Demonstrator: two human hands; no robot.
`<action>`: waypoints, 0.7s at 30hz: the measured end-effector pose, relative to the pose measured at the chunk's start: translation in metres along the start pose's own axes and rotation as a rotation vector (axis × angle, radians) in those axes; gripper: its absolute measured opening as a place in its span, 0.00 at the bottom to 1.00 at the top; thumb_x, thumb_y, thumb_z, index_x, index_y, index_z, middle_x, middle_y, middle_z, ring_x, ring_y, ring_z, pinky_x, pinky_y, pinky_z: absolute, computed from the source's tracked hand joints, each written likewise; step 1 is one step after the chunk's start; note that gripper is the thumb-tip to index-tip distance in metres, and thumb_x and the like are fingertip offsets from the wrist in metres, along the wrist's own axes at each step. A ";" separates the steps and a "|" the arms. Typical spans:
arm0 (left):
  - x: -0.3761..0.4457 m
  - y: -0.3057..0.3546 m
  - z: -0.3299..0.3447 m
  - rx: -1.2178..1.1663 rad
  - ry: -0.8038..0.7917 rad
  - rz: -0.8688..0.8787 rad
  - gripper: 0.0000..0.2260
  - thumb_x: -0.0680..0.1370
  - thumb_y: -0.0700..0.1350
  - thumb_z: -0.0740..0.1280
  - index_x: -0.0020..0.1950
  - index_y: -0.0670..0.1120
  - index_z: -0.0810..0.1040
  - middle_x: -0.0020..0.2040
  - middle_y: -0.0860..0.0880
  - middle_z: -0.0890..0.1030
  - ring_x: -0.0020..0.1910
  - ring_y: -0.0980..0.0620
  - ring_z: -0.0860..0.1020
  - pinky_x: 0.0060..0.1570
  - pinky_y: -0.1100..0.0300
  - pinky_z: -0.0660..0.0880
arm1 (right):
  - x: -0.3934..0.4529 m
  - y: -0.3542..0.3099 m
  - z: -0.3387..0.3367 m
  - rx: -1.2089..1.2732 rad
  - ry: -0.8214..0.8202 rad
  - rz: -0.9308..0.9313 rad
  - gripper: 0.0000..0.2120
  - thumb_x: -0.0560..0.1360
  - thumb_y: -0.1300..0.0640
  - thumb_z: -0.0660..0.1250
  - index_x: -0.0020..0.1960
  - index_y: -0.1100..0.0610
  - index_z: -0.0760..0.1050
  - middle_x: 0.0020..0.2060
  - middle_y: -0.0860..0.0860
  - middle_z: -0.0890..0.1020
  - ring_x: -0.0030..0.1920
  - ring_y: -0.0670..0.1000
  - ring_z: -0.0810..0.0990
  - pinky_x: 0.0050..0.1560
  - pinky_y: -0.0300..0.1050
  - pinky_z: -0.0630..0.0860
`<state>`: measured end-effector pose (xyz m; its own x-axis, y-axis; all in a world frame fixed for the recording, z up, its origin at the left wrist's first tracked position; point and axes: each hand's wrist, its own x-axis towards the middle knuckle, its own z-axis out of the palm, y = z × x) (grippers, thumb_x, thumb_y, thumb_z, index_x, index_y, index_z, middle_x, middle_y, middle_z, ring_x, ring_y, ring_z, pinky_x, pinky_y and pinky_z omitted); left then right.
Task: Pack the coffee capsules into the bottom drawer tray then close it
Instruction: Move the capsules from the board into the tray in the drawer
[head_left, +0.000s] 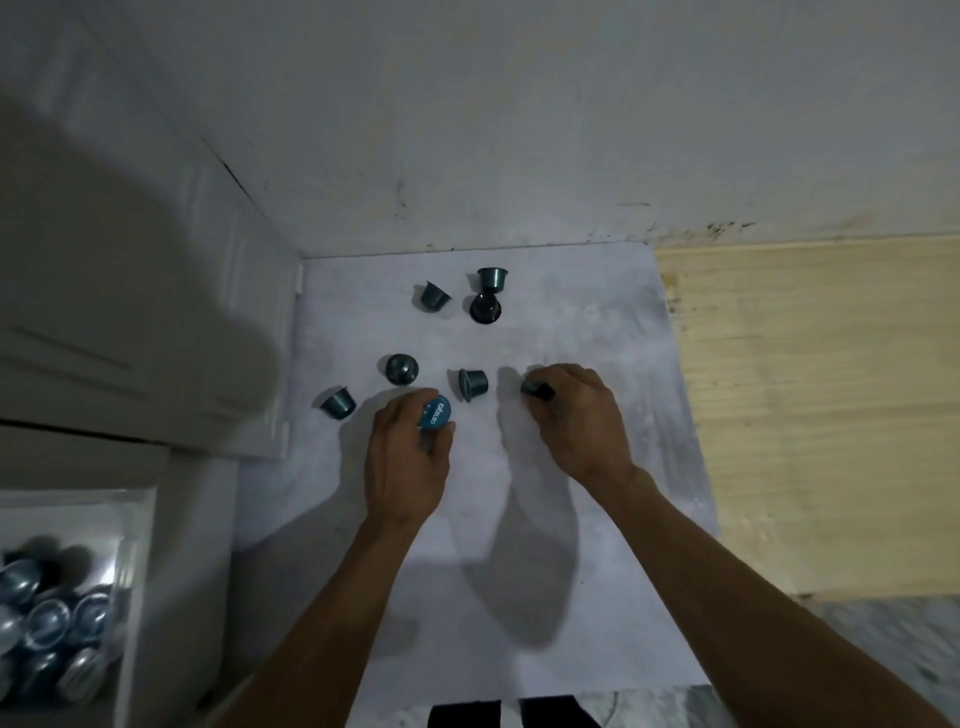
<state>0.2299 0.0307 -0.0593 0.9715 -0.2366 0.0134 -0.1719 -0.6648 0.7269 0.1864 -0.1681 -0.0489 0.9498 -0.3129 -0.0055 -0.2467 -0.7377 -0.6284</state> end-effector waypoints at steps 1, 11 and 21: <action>-0.001 -0.002 0.001 -0.016 0.017 0.007 0.14 0.74 0.40 0.73 0.58 0.41 0.78 0.54 0.44 0.81 0.53 0.45 0.79 0.54 0.44 0.79 | -0.003 0.001 0.003 0.036 0.043 0.015 0.09 0.75 0.57 0.70 0.55 0.55 0.80 0.52 0.51 0.83 0.53 0.54 0.78 0.50 0.36 0.71; -0.016 -0.015 0.013 -0.035 0.189 0.102 0.18 0.73 0.41 0.75 0.61 0.39 0.77 0.57 0.43 0.80 0.57 0.47 0.78 0.55 0.50 0.78 | -0.029 0.014 0.026 0.201 0.286 -0.036 0.19 0.70 0.59 0.76 0.59 0.57 0.76 0.55 0.51 0.80 0.57 0.51 0.76 0.58 0.38 0.73; -0.015 -0.015 0.019 -0.110 0.259 0.107 0.13 0.73 0.42 0.75 0.56 0.40 0.80 0.53 0.48 0.82 0.52 0.58 0.76 0.52 0.68 0.73 | -0.024 0.021 0.037 0.143 0.397 -0.132 0.12 0.70 0.59 0.77 0.52 0.59 0.81 0.45 0.50 0.84 0.49 0.53 0.78 0.52 0.40 0.76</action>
<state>0.2147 0.0314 -0.0835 0.9605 -0.1033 0.2583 -0.2707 -0.5620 0.7816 0.1656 -0.1539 -0.0911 0.8166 -0.4478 0.3642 -0.0724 -0.7054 -0.7051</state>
